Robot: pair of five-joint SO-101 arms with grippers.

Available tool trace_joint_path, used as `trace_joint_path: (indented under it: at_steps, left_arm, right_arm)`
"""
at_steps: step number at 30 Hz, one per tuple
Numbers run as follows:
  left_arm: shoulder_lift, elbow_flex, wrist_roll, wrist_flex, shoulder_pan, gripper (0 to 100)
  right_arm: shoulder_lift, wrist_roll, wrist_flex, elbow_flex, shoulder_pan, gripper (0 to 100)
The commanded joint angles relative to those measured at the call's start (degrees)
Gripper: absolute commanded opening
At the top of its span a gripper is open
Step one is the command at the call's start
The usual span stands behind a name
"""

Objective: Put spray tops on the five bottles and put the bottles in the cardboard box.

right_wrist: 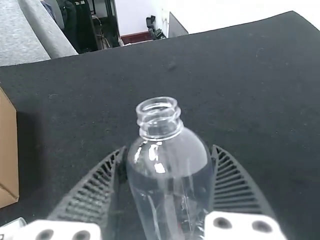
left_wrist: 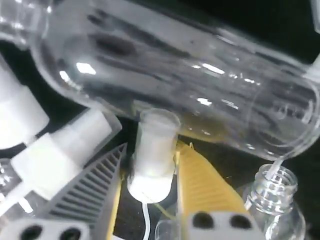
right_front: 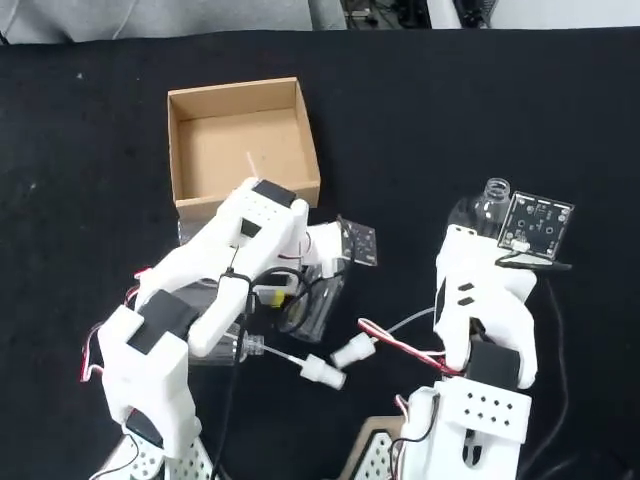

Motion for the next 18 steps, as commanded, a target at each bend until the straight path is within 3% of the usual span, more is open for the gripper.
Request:
trace_joint_path:
  at_steps: [1, 5, 13, 18]
  left_arm:
    - [-1.05, -2.07, 0.88, -0.18, -1.01, 10]
    - [-1.05, -3.21, 0.88, 2.02, -0.4, 3]
    - [-1.05, -12.88, 0.97, 11.6, -1.01, 3]
    - [-1.05, -18.95, 6.95, 13.19, -0.75, 3]
  right_arm:
    - [-1.54, 0.0, -1.58, -0.92, 1.32, 15.8]
    - [-1.54, 0.0, -1.58, -0.92, 1.14, 15.8]
    - [-1.54, -0.18, -1.58, -0.92, 1.14, 15.8]
    - [-1.54, -0.26, -1.58, -0.92, 1.23, 15.8]
